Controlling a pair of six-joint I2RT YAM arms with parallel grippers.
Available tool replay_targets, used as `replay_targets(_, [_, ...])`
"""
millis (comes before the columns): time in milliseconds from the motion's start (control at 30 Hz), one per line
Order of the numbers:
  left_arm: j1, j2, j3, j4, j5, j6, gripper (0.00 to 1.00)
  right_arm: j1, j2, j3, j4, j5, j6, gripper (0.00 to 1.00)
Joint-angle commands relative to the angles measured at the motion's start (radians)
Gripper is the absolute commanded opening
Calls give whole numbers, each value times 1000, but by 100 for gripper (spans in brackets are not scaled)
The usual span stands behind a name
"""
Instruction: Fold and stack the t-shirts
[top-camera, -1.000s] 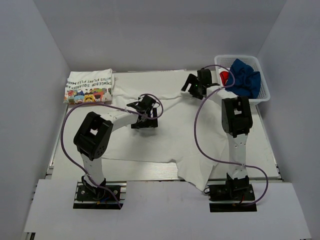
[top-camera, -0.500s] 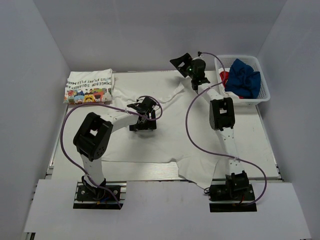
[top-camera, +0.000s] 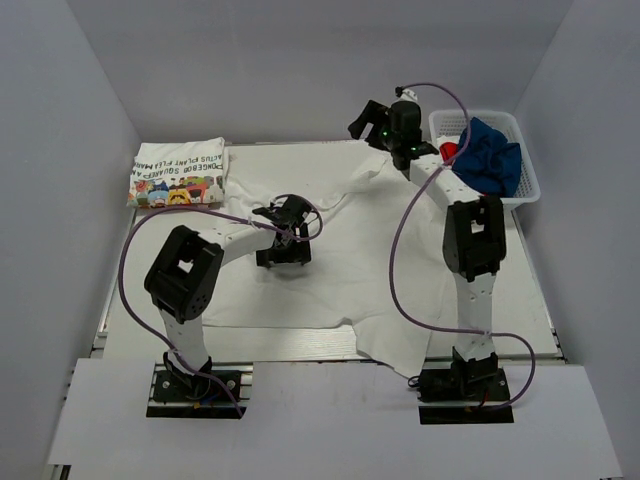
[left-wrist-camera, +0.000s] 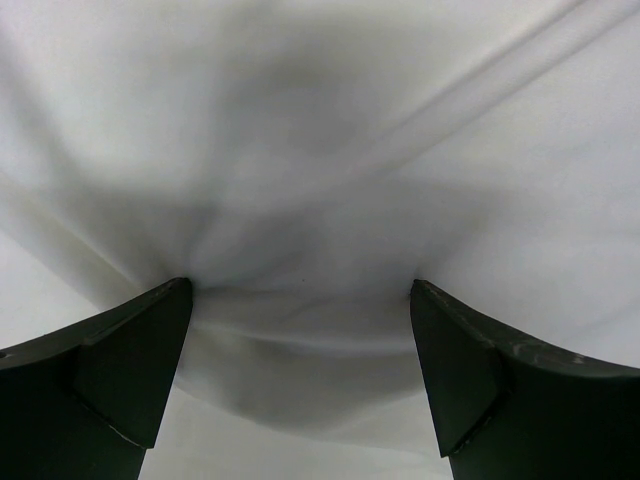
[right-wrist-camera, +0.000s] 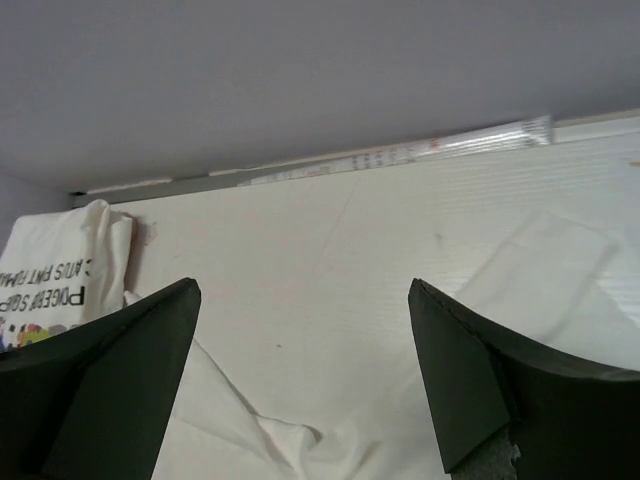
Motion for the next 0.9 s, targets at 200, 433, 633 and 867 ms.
replay_targets(200, [-3,-62,-42,-99,-15,3,100,-21,-44,-75,-280,94,-149,90])
replay_targets(433, [-3,-62,-42,-81,0,12,100,-7,71,25,-321,-10,-177,90])
replay_targets(633, [-3,-53,-42,-71,9,12,100,3,194,103,-323,2,-189,78])
replay_targets(867, [-3,-44,-71,-42,37,12,100,26,231,148,-274,39,-186,63])
